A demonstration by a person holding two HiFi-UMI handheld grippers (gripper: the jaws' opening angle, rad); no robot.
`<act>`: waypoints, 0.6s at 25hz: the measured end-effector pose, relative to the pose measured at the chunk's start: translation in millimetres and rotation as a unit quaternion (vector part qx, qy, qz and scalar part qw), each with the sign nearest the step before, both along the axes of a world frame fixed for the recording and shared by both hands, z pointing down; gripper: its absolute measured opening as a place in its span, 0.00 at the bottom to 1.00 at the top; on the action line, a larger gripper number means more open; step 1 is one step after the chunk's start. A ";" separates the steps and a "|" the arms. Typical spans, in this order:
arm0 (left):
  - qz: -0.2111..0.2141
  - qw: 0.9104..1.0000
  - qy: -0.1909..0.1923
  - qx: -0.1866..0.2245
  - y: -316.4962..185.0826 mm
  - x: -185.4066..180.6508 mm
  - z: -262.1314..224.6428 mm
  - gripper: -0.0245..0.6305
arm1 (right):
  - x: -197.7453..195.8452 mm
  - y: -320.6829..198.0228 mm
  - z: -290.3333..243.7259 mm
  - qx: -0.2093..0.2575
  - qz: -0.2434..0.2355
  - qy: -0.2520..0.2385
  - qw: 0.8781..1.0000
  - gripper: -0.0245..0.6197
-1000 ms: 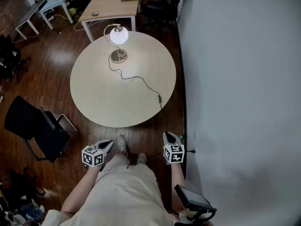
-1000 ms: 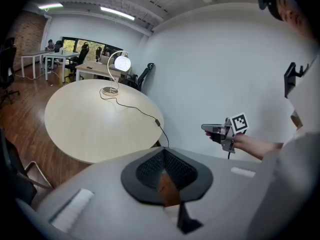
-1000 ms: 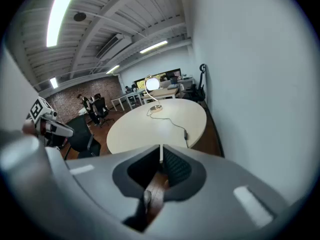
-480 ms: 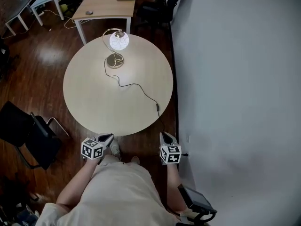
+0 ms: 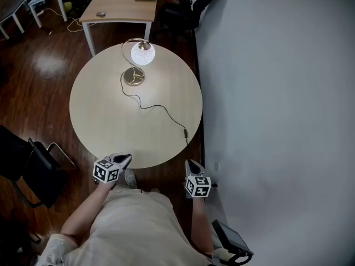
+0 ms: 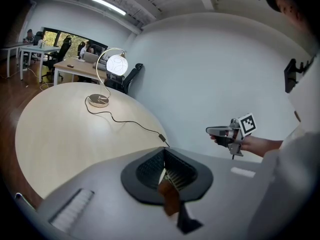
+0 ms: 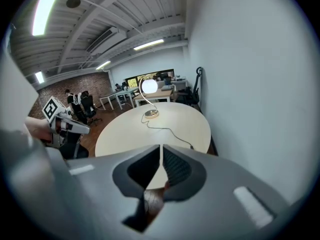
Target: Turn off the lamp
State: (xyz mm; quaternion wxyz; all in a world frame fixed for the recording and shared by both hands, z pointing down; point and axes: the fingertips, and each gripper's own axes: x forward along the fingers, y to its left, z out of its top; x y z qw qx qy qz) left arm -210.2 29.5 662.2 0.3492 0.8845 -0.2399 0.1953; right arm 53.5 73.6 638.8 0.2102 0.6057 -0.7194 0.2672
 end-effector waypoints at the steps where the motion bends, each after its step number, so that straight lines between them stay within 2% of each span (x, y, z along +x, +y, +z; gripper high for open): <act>1: 0.002 1.000 0.001 0.000 -5.2 -4.1 0.7 0.04 | -3.4 -3.4 -1.2 0.000 0.002 0.003 1.000 0.07; 10: 0.011 1.000 0.010 0.002 -34.2 -28.9 8.2 0.04 | -33.0 -25.7 -4.7 0.001 0.006 0.015 1.000 0.07; 15: 0.001 1.000 0.016 0.000 -40.4 -28.6 6.1 0.04 | -27.2 -33.4 -3.5 -0.005 0.001 0.022 1.000 0.07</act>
